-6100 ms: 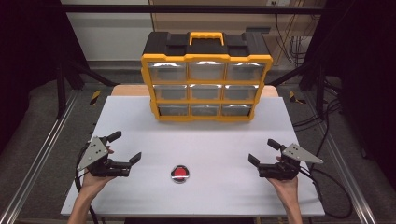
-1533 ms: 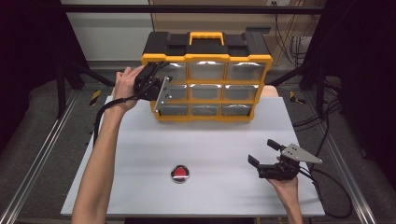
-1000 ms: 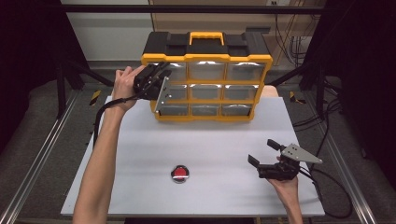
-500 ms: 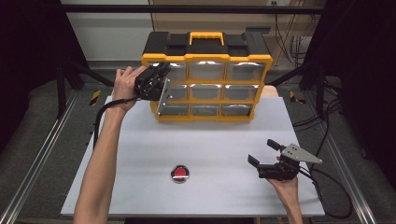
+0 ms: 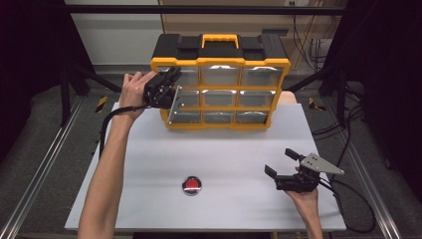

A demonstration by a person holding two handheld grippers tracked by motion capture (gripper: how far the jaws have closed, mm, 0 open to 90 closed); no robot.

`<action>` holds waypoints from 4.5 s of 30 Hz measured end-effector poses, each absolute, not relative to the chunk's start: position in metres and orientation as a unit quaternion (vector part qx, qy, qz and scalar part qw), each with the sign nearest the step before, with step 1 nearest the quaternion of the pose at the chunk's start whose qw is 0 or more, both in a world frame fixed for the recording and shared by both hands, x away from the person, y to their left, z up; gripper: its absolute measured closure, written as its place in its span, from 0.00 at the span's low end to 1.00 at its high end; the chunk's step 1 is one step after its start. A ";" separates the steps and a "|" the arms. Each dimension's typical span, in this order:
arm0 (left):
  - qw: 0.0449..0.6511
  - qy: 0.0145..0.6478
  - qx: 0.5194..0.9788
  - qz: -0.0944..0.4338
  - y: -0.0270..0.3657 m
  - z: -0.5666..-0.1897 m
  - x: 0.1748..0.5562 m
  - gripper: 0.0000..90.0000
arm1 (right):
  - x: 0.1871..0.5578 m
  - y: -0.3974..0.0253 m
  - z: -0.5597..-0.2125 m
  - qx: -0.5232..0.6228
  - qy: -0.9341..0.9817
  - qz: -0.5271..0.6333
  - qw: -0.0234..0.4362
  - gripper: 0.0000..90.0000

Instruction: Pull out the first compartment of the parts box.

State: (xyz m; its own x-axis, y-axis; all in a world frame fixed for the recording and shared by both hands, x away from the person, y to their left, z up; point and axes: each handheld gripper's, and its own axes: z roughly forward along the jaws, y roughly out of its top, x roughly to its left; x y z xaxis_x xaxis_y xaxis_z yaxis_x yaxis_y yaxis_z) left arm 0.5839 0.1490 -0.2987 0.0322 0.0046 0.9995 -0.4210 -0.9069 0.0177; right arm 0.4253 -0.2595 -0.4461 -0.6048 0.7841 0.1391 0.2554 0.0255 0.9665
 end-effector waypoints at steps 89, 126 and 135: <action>0.121 -0.186 0.680 0.699 0.154 -0.303 0.519 0.87 | 0.425 -0.259 -0.445 0.379 0.677 0.589 0.224 0.00; 0.124 -0.187 0.674 0.704 0.155 -0.302 0.495 0.88 | 0.424 -0.259 -0.444 0.377 0.676 0.592 0.224 0.00; 0.127 -0.189 0.673 0.704 0.154 -0.306 0.493 0.87 | 0.424 -0.259 -0.443 0.378 0.676 0.592 0.224 0.00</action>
